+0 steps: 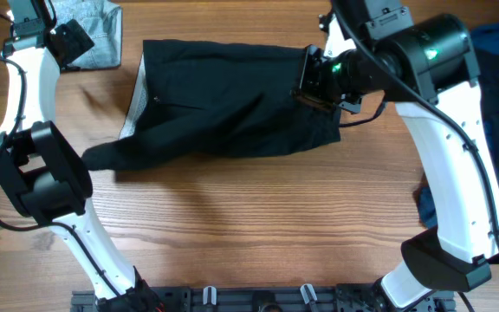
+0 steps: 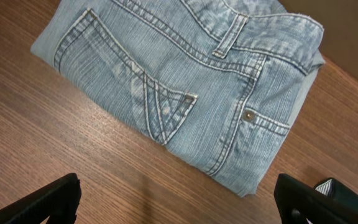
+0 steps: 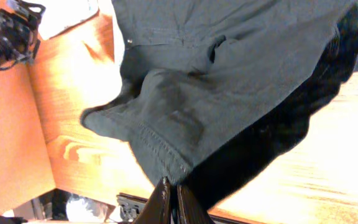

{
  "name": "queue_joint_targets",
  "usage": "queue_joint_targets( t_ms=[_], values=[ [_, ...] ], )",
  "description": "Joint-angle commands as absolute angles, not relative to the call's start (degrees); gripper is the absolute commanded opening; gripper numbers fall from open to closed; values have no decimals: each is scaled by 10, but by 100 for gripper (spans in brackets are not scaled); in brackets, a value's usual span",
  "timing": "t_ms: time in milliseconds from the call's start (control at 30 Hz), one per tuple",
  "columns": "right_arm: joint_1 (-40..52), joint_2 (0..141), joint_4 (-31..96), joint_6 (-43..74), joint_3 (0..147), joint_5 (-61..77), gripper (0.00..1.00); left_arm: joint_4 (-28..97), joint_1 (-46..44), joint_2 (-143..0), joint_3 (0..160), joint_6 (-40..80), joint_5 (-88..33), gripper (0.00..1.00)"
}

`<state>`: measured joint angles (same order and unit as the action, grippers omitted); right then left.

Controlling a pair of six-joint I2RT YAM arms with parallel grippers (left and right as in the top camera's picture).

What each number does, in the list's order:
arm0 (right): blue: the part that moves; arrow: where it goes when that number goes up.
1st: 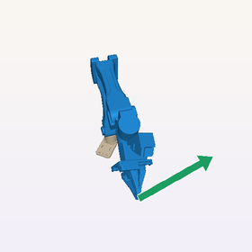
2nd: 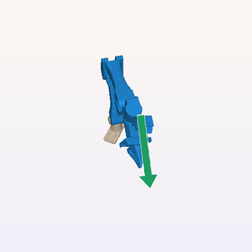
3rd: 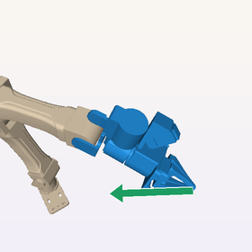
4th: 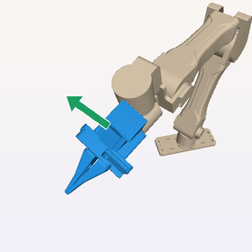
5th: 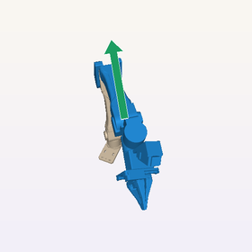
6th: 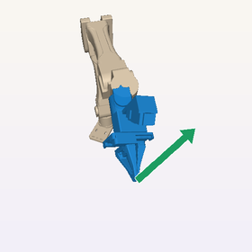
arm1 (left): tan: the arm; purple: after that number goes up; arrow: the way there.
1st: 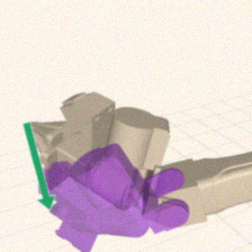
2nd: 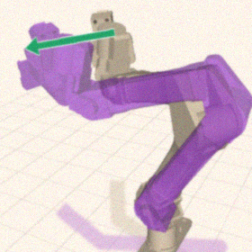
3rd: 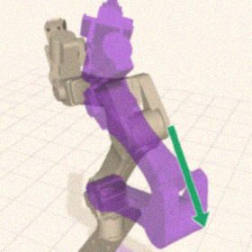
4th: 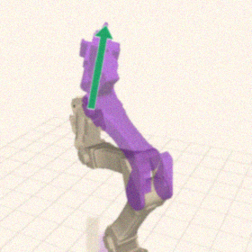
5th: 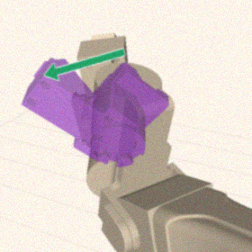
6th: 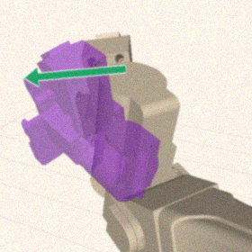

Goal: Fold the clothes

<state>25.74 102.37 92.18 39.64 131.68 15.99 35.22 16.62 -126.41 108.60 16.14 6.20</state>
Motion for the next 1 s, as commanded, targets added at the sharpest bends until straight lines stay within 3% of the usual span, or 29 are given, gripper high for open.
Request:
queue_joint_targets(
  t_ms=[0,67,267,533,767,867,967],
  values=[
    [262,1029,922,406,1273,167,9,347,168,-1241,1088,154,69,100],
    [268,1029,922,406,1227,182,4,347,168,-1241,1088,154,69,100],
    [275,1029,922,426,1112,207,4,347,168,-1241,1088,154,69,100],
    [274,1030,921,485,1102,102,5,348,167,-1241,1088,154,47,100],
    [274,1057,892,451,1101,75,26,363,162,-1241,1088,132,-214,100],
    [274,1084,862,425,1101,77,34,400,143,-1241,1088,109,-267,99],
    [274,1119,844,385,1101,89,56,466,110,-1241,1088,71,-271,96]
  ],
)
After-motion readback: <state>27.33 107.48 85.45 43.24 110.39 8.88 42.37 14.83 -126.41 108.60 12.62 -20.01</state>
